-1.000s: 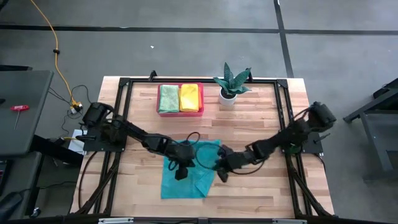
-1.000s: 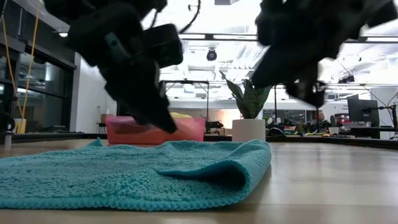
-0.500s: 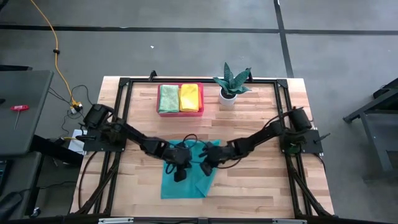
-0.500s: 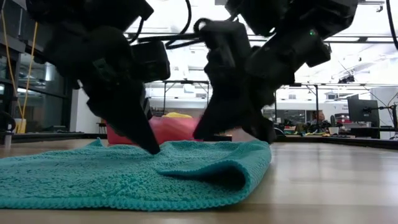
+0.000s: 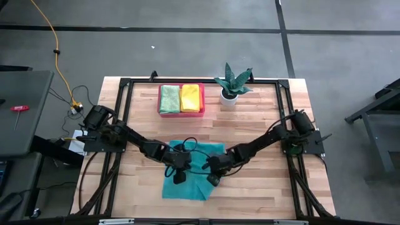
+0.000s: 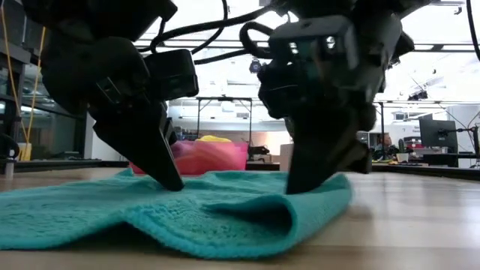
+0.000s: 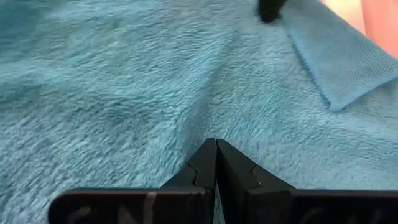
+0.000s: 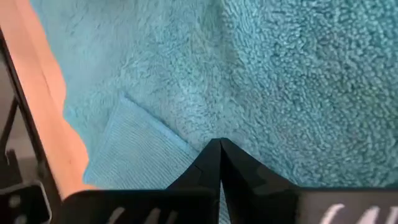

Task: Fold microfiber towels
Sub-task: Fold the blue microfiber towel

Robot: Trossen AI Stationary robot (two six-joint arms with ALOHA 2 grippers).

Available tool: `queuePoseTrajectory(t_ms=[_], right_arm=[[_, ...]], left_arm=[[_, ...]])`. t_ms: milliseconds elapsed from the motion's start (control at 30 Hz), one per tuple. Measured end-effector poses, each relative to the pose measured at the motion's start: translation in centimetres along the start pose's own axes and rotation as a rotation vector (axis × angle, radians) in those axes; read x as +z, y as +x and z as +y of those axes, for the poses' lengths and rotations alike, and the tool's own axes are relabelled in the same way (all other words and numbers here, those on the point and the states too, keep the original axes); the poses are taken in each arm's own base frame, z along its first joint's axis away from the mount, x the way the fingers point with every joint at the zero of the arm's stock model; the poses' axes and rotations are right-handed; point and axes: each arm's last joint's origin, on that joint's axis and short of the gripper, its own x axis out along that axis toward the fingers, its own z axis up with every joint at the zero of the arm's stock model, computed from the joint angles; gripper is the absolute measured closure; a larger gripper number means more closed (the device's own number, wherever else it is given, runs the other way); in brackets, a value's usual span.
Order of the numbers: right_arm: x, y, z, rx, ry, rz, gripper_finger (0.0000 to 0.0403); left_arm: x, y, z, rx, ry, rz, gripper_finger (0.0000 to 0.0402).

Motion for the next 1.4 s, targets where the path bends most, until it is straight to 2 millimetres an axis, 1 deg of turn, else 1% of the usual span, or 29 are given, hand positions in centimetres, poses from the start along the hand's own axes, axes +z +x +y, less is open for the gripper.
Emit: queuePoseTrajectory(t_ms=[133, 233, 433, 700, 867, 967, 1033, 1100, 1200, 1267, 1333, 1400], right_arm=[[-1.3, -0.4, 0.9, 0.012, -0.019, 0.034, 0.0403], [-2.2, -1.0, 1.6, 0.027, -0.036, 0.055, 0.0403], [-4.2, -2.3, 2.4, -0.01, -0.074, 0.14, 0.0403], [-8.4, -3.2, 2.1, -0.144, -0.15, 0.389, 0.0403], [-10.1, -4.6, 2.0, -0.226, -0.185, 0.435, 0.0403], [-10.5, -6.3, 1.8, -0.255, -0.164, 0.382, 0.0403], [-10.8, -7.6, 1.0, -0.26, -0.115, 0.333, 0.0403], [-11.0, -9.0, -0.1, -0.243, -0.038, 0.265, 0.0403], [-11.4, -10.7, -2.0, -0.155, 0.097, 0.132, 0.0403], [-11.6, -11.5, -3.3, -0.061, 0.181, 0.018, 0.0403], [-11.6, -11.9, -4.2, 0.053, 0.254, -0.123, 0.0403], [-11.4, -12.2, -5.2, 0.126, 0.307, -0.254, 0.0403]], left_arm=[[0.0, 0.0, 0.1, 0.007, 0.0, 0.001, 0.0401], [0.0, 0.0, 0.2, 0.01, 0.016, 0.002, 0.0401], [0.0, 0.0, 0.4, 0.013, 0.022, 0.004, 0.0402], [0.0, 0.0, 0.4, 0.018, 0.028, 0.011, 0.0402], [0.0, 0.0, 0.4, 0.012, 0.016, 0.014, 0.0402], [0.1, -0.4, 0.6, 0.007, -0.003, 0.026, 0.0401], [0.5, -0.9, 0.9, -0.022, -0.006, 0.035, 0.0401], [1.4, -1.8, 1.2, -0.065, 0.008, 0.022, 0.0401], [2.7, -4.0, 1.9, -0.123, 0.044, 0.012, 0.0401], [3.5, -5.6, 2.3, -0.141, 0.06, -0.022, 0.0402], [4.4, -7.5, 2.6, -0.153, 0.076, -0.075, 0.0401], [5.0, -9.1, 2.8, -0.156, 0.095, -0.136, 0.0401]])
